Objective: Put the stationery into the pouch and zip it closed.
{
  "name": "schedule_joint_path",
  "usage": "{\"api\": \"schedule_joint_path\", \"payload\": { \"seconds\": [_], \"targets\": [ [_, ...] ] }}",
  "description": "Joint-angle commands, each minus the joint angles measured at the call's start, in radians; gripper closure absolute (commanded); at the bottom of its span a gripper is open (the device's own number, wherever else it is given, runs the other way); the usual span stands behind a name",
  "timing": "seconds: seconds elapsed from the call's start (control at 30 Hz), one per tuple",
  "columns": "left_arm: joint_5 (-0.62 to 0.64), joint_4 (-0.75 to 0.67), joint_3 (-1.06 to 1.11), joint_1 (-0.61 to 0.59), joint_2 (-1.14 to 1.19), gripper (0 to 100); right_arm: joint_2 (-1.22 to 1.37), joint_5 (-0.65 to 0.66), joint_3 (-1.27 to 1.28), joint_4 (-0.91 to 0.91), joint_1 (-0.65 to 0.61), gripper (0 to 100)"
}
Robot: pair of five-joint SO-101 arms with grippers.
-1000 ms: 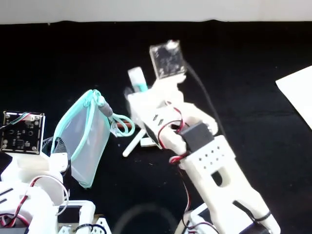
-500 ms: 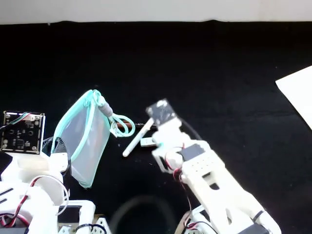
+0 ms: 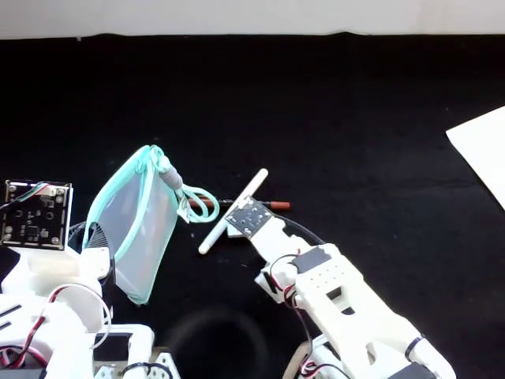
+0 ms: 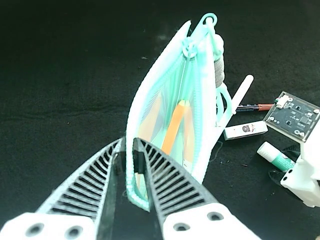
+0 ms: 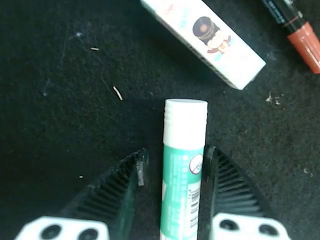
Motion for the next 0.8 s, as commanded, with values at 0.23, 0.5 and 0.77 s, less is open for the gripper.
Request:
{"api": "schedule_joint_path", "payload": {
  "seconds": [0.23,0.5,0.77],
  "targets": [
    [0.005,0.031,0.122,-0.008,0.005,99,-0.001,0.014,0.01,-0.007,0.008,86.1],
    [0.006,0.031,0.122,-0.008,0.005,99,-0.013,-0.066,-0.097,-0.002,0.137,99.3],
    [0.005,0.031,0.122,-0.008,0.005,99,-0.013,-0.319,-0.659,0.173,0.166,99.3]
  ]
}}
